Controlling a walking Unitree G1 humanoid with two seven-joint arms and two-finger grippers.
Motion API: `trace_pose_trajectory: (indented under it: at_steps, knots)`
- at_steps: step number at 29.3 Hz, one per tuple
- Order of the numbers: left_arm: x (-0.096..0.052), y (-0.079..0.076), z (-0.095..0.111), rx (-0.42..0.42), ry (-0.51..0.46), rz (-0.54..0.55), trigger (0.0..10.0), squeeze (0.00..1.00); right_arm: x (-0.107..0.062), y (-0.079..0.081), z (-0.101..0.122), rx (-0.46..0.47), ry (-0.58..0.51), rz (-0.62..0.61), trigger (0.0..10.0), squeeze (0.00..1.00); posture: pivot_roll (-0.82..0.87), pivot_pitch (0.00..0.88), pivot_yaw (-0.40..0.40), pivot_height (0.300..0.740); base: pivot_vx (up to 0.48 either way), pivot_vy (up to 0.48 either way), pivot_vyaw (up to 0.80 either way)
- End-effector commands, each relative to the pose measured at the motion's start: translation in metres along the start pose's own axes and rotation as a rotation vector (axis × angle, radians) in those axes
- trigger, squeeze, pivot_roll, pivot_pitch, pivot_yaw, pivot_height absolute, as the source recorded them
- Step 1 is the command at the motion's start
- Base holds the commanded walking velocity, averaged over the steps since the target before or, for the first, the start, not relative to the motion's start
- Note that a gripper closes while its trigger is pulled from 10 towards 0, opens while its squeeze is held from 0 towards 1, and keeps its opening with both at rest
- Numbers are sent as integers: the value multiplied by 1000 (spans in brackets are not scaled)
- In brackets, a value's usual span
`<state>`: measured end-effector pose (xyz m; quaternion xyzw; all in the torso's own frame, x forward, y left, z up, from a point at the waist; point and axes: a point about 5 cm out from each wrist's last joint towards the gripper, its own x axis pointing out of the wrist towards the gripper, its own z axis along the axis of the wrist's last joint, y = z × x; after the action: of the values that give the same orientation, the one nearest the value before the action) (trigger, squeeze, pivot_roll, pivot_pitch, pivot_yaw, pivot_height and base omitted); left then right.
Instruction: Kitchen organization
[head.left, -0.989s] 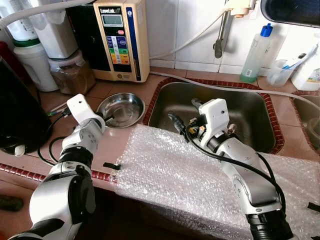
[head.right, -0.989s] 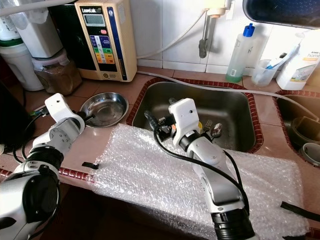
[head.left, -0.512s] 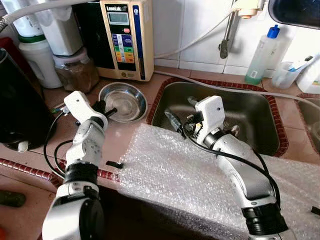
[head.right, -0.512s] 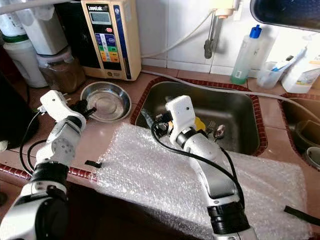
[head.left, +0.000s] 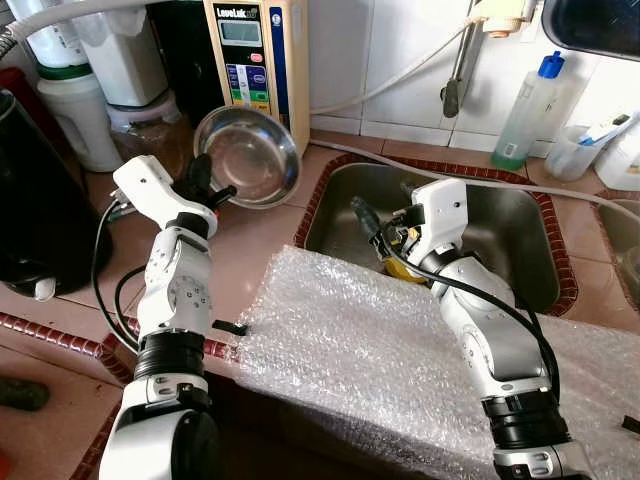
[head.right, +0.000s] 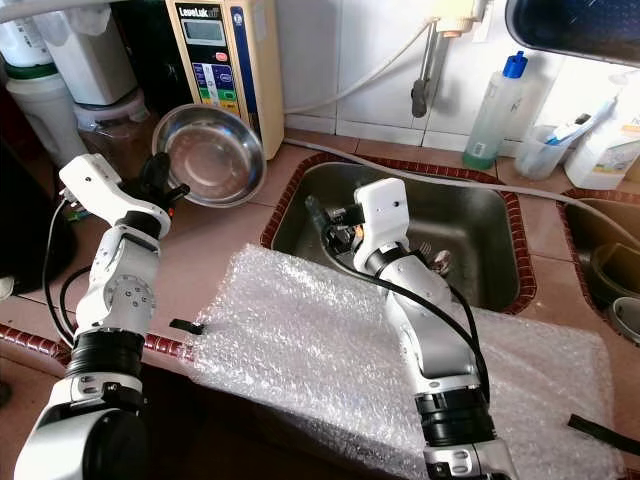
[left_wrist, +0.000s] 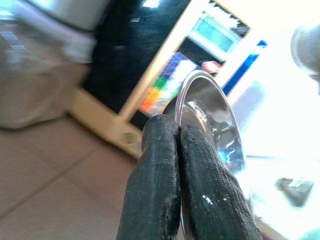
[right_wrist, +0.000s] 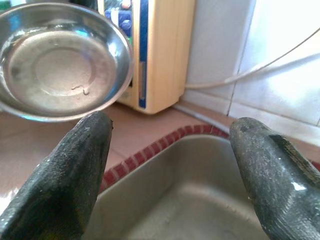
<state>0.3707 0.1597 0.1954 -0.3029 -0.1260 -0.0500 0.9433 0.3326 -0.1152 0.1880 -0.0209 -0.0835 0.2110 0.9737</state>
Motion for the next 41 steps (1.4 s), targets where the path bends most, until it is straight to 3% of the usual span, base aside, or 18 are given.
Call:
trace_pose_trajectory:
  at_steps: [1, 7, 20, 21, 22, 23, 24, 25, 26, 27, 28, 31, 41]
  knots:
    - [0, -19, 2, -24, -2, -130, 0, 0, 4, -3, 5, 56, -30, -11, 10000, 0, 7, 0, 33, 740, 0, 0, 0]
    - [-4, -34, -4, -15, 25, -238, 0, 0, 11, -9, 10, 159, -53, -52, 10000, 0, 8, 0, 30, 740, 0, 0, 0]
    - [-12, -52, -13, -59, 65, -347, 0, 0, 30, -12, 19, 162, -79, -97, 10000, 0, 7, 0, 24, 740, 0, 0, 0]
    - [-13, -53, -13, -60, 67, -351, 0, 0, 31, -13, 19, 164, -78, -100, 8745, 0, 7, 0, 24, 740, 0, 0, 0]
    - [-13, -53, -14, -62, 69, -354, 0, 0, 32, -13, 19, 169, -77, -104, 5020, 0, 7, 0, 23, 740, 0, 0, 0]
    - [-14, -53, -14, -64, 70, -356, 0, 0, 32, -14, 18, 176, -73, -111, 5020, 0, 7, 0, 23, 740, 0, 0, 0]
    - [-14, -54, -14, -68, 72, -362, 0, 0, 33, -15, 17, 186, -65, -119, 1373, 0, 6, 0, 22, 740, 0, 0, 0]
    - [-14, -54, -14, -68, 72, -362, 0, 0, 33, -15, 17, 186, -65, -119, 1373, 0, 6, 0, 22, 740, 0, 0, 0]
    - [-15, -54, -14, -71, 73, -365, 0, 0, 34, -16, 15, 195, -54, -128, 0, 0, 7, 0, 21, 740, 0, 0, 0]
    - [-15, -55, -14, -75, 74, -370, 0, 0, 35, -18, 14, 204, -48, -133, 1451, 0, 9, 0, 20, 740, 0, 0, 0]
    - [-16, -55, -14, -78, 75, -374, 0, 0, 35, -18, 12, 217, -44, -136, 549, 0, 9, 0, 20, 740, 0, 0, 0]
    - [-17, -57, -15, -81, 81, -385, 0, 0, 37, -20, 8, 298, -29, -144, 0, 0, 10, 0, 20, 740, 0, 0, 0]
    - [-20, -61, -18, -99, 104, -419, 0, 0, 41, -19, 6, 336, -8, -119, 0, 0, 9, 0, 20, 740, 0, 0, 0]
